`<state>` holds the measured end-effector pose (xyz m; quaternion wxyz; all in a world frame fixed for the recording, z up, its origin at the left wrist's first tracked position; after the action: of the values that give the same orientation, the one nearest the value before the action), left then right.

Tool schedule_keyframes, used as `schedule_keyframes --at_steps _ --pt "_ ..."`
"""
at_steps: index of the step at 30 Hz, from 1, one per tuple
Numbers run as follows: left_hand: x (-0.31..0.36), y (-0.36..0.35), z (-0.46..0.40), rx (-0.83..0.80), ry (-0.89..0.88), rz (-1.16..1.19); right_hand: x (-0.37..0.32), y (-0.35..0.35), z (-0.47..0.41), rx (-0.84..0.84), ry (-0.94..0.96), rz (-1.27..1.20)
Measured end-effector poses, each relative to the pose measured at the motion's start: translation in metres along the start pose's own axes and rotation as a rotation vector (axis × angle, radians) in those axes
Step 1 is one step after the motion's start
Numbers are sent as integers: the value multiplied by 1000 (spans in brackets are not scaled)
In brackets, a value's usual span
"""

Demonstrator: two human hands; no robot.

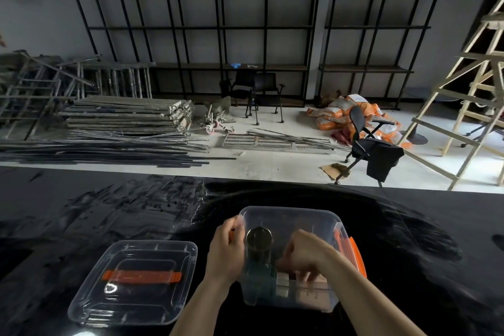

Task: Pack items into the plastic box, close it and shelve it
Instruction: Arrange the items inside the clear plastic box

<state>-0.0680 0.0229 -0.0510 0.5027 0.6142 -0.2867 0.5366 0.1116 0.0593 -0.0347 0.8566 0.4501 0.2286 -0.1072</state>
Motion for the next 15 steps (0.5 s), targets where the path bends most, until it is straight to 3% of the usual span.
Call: schedule_keyframes --at_steps 2,4,8,15 --pt "-2 1 -1 9 6 -14 -3 -10 2 -164 8 24" --pt "-5 2 -2 10 4 -27 -6 -15 -1 -226 9 79" --pt "-10 4 -4 15 2 -43 -6 -18 -8 -179 35 175" --pt "-6 -3 -7 15 -34 -59 -1 -5 -7 -90 63 -209"
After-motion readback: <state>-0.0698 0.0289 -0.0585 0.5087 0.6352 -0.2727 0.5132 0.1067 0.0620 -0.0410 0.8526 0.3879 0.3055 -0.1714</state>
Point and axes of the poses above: each hand's wrist, its own z-axis away from the middle knuckle, its own y-axis out of the back of the hand, x = y × z, the point moved 5 cm from there along -z, towards the middle knuckle, and after that the axes turned 5 degrees about y, right-handed, at the moved point
